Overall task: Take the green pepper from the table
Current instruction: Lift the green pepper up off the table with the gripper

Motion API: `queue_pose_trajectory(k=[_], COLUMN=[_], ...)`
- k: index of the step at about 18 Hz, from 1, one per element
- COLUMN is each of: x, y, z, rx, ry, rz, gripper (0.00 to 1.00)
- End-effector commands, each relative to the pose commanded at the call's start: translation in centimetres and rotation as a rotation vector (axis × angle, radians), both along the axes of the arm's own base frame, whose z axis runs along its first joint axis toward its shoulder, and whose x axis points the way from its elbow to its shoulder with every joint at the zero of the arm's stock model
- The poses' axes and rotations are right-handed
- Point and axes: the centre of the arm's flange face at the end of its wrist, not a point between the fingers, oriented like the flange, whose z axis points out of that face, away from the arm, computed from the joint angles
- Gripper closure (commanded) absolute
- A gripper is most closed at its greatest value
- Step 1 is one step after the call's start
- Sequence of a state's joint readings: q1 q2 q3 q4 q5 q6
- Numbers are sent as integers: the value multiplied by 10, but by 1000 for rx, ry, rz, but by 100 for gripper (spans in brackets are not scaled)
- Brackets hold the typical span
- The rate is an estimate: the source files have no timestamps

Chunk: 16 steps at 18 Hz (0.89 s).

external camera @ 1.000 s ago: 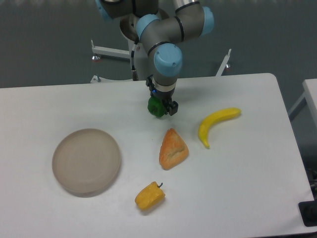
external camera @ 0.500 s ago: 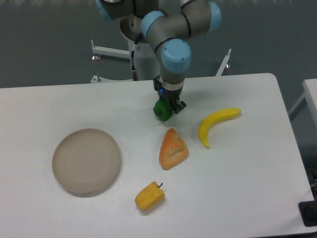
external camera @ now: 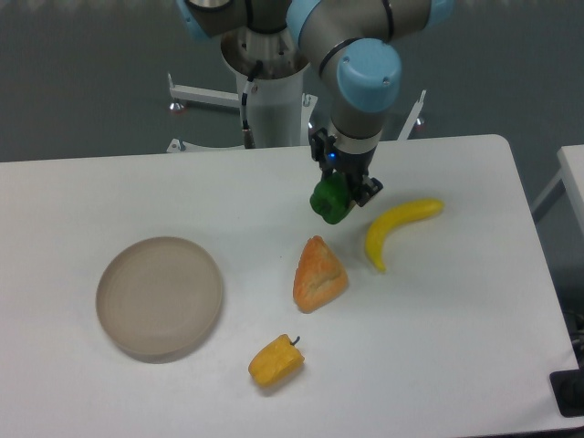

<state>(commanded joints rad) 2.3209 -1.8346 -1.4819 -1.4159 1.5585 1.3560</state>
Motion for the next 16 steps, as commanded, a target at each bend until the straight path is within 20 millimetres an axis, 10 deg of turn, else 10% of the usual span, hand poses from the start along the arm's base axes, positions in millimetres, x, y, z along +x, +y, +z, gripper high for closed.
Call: queue_pose_trajectory(k=[8, 16], x=[-22, -21], y=[39, 36], z=[-8, -10], rx=[8, 7], ry=[11, 9], rz=[-116, -195], gripper=[80, 80])
